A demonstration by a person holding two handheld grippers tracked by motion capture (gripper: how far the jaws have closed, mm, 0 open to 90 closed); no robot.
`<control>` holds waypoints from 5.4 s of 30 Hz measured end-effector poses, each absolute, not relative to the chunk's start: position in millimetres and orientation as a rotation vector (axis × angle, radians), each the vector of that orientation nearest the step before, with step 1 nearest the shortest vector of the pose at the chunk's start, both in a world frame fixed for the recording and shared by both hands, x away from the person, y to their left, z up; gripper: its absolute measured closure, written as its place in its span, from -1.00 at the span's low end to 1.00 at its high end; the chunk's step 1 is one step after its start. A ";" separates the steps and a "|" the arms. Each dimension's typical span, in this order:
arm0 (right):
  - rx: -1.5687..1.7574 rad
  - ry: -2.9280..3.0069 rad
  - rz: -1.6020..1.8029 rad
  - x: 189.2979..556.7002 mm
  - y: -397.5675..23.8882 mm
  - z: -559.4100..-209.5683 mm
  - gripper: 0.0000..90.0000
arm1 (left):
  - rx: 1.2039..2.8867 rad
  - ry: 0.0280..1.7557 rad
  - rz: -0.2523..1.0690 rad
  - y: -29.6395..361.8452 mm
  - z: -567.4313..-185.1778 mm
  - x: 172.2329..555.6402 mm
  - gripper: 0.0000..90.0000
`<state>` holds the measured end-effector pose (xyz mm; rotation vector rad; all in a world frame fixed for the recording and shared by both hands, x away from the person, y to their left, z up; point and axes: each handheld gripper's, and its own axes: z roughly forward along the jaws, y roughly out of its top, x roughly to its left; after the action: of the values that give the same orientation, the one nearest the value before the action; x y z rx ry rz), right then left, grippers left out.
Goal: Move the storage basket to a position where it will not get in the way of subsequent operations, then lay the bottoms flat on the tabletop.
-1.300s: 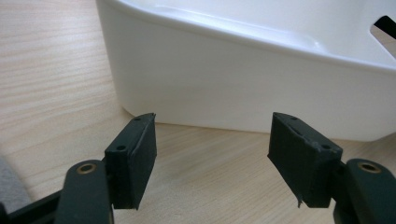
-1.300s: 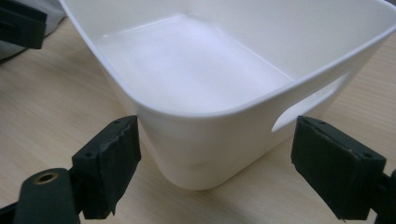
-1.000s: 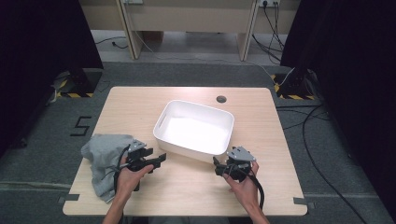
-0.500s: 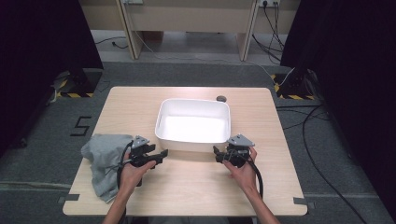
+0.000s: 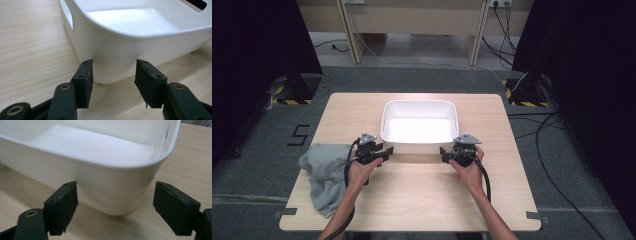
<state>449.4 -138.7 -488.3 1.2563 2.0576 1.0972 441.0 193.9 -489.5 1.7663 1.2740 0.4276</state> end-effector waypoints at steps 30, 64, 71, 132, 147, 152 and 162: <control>1.454 1.990 1.010 520.6 -152.8 -496.5 -0.50 | 1.787 1.433 0.468 179.1 -483.6 513.5 -0.16; 1.235 2.201 1.083 436.8 -129.5 -489.1 -0.45 | 1.851 1.179 0.318 179.1 -483.0 383.3 -0.34; 1.221 2.245 1.081 427.6 -127.3 -492.5 -0.46 | 1.894 1.143 0.331 183.1 -482.6 367.5 -0.36; 1.133 2.317 1.060 410.4 -112.2 -499.3 -0.46 | 1.711 1.419 0.598 309.1 -460.9 284.5 -0.37; 1.130 2.331 1.053 410.1 -110.5 -501.3 -0.47 | 1.712 1.503 0.652 322.5 -484.3 297.0 -0.37; 1.130 2.331 1.055 410.0 -110.4 -501.2 -0.46 | 1.738 1.519 0.644 321.9 -495.9 300.8 -0.34; 1.128 2.331 1.055 410.1 -110.4 -501.2 -0.47 | 1.839 1.487 0.626 301.0 -515.7 304.9 -0.19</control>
<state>410.1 -110.4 -501.2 1.1278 2.3315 1.0554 304.9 301.0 -515.7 1.8390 1.4873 0.6265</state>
